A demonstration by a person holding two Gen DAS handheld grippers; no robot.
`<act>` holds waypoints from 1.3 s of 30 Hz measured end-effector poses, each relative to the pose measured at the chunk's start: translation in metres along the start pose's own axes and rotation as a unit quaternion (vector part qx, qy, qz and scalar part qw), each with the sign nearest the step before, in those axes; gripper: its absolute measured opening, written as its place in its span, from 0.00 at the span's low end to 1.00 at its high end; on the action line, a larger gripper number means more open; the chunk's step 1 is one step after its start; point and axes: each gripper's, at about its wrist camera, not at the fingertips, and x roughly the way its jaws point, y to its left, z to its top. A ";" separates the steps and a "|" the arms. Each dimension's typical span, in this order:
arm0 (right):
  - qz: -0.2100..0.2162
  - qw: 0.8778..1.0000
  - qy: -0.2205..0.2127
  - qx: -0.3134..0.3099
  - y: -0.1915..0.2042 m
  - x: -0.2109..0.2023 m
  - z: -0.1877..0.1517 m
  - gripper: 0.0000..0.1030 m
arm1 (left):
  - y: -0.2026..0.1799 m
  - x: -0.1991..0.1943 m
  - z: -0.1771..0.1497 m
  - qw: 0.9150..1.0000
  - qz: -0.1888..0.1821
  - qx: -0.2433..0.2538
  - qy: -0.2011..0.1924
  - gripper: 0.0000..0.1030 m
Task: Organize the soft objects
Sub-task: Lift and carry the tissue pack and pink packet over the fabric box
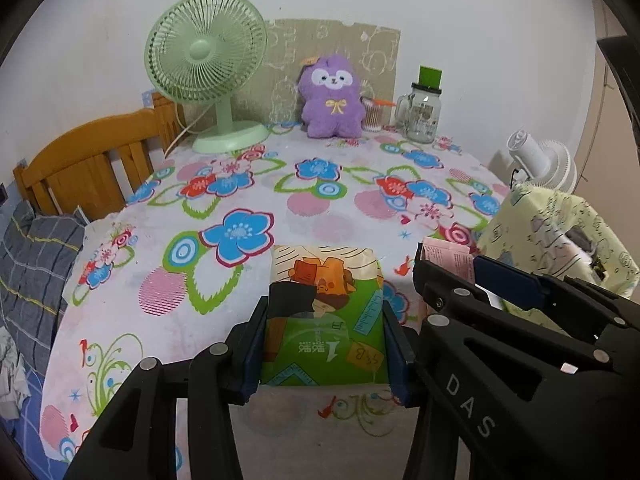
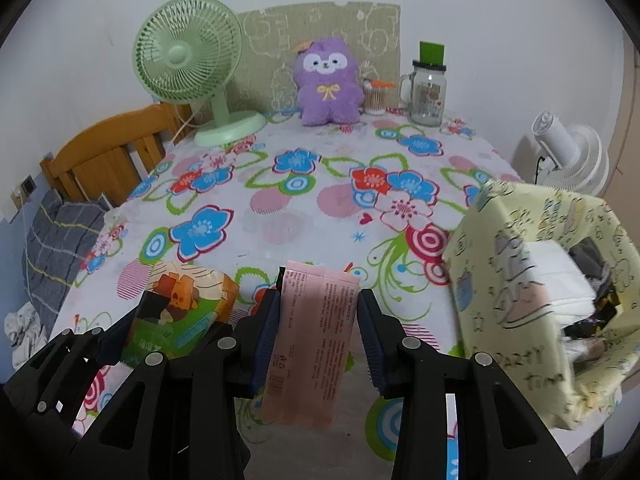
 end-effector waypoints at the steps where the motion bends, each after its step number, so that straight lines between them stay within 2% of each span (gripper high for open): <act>1: 0.000 1.000 -0.004 -0.001 0.000 -0.005 0.001 0.42 | -0.001 -0.003 0.001 1.000 0.000 0.000 -0.003 0.50; 20: -0.011 0.998 -0.058 -0.002 -0.018 -0.076 0.008 0.42 | -0.029 -0.062 0.015 0.999 -0.012 0.009 -0.048 0.50; 39: -0.011 0.996 -0.086 0.001 -0.071 -0.104 0.022 0.42 | -0.086 -0.076 0.035 0.997 -0.016 0.028 -0.069 0.50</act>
